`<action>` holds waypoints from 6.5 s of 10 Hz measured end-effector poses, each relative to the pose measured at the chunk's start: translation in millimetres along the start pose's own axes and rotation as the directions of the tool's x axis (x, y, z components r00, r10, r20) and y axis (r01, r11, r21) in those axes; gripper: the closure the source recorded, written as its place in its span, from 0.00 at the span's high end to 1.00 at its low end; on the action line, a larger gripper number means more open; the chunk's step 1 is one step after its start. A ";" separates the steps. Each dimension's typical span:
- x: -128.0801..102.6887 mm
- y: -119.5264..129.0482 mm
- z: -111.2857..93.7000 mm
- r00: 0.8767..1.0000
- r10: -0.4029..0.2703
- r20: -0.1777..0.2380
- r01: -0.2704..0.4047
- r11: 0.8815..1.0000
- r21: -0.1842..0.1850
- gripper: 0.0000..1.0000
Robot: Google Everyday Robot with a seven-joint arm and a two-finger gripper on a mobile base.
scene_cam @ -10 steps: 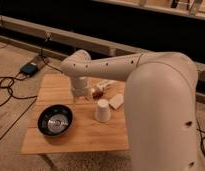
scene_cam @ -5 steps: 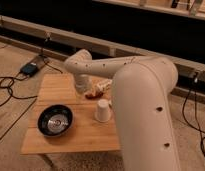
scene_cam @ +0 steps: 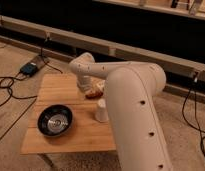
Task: Drag the pepper across the table
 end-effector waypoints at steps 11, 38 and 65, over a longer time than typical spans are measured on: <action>-22.0 -17.7 34.3 0.992 -0.126 -0.006 0.126 0.992 -0.005 0.65; -57.2 -22.2 40.5 0.995 -0.099 0.023 0.099 0.995 -0.007 0.00; -186.1 62.4 32.6 0.929 -0.349 0.126 0.356 0.934 -0.035 0.49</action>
